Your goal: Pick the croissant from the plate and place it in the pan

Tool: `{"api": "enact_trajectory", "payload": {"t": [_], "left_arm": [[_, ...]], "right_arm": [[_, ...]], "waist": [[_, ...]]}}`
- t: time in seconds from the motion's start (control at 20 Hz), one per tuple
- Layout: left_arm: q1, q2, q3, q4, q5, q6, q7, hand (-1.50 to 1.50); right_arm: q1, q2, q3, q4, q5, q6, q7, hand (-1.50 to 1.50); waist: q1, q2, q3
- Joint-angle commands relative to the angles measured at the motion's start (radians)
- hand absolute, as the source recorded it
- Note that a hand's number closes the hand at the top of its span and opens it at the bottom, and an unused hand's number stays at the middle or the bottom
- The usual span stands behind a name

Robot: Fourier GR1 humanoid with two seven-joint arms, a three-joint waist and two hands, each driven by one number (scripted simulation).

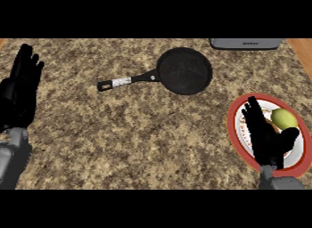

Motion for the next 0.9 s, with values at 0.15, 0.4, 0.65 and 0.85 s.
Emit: {"api": "enact_trajectory", "payload": {"t": [0.15,0.4,0.65,0.85], "left_arm": [[0.090,0.060,-0.038,0.128,-0.061,-0.042,0.044,0.00],[0.150,0.090,-0.047,0.173,-0.075,-0.053,0.091,0.00],[0.176,0.130,-0.031,0.248,-0.072,-0.119,0.078,0.00],[0.166,0.139,-0.016,0.229,-0.064,-0.135,0.091,0.00]], "right_arm": [[-0.183,-0.116,0.061,-0.141,-0.148,0.419,-0.034,-1.50],[-0.241,-0.413,-0.022,-0.173,0.200,0.332,-0.163,1.50],[-0.125,-0.300,-0.282,0.116,-0.316,0.689,-0.390,-1.50],[-0.114,-0.454,-0.305,0.253,-0.225,0.946,-0.565,-1.50]], "waist": [[0.047,0.011,0.024],[0.008,-0.005,-0.005],[0.014,0.013,0.024],[0.021,0.010,0.024]]}}
